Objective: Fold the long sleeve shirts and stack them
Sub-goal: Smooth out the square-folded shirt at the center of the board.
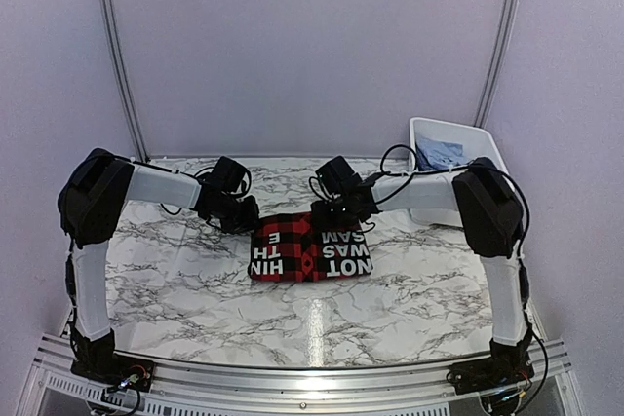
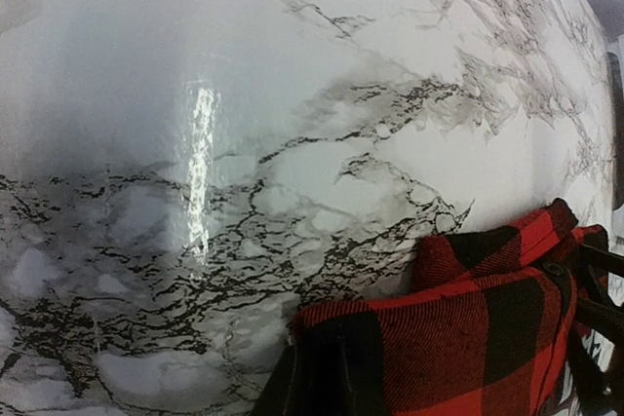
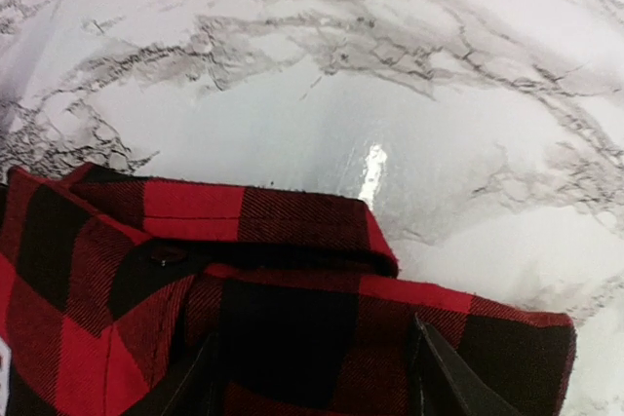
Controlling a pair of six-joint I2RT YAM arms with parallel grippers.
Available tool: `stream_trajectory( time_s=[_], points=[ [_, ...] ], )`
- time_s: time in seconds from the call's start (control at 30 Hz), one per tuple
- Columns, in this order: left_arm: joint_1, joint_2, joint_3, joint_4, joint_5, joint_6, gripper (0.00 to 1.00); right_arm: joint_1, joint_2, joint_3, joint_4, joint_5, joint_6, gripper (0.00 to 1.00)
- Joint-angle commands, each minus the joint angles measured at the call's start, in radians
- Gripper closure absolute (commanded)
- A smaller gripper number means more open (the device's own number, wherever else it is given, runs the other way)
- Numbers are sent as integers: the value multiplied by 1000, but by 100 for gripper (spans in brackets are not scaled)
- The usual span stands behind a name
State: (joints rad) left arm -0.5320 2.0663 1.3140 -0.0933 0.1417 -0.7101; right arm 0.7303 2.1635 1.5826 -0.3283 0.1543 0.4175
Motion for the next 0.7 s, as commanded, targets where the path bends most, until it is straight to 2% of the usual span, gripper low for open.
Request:
stream_trajectory(
  time_s=[0.0, 0.13, 0.33, 0.53, 0.67],
  points=[
    [-3, -6, 19, 16, 23, 18, 85, -18, 92, 82, -11, -33, -19, 42],
    [-3, -22, 22, 5, 25, 29, 85, -18, 97, 122, -39, -11, -41, 39],
    [-3, -97, -17, -33, 2, 29, 80, -12, -3, 102, -69, 22, -60, 34],
    [-3, -284, -195, -40, -14, -10, 69, 36, -154, -51, -74, 87, -46, 35],
    [-13, -370, -294, -22, 41, -44, 59, 69, -231, -173, -59, 102, -4, 39]
  ],
)
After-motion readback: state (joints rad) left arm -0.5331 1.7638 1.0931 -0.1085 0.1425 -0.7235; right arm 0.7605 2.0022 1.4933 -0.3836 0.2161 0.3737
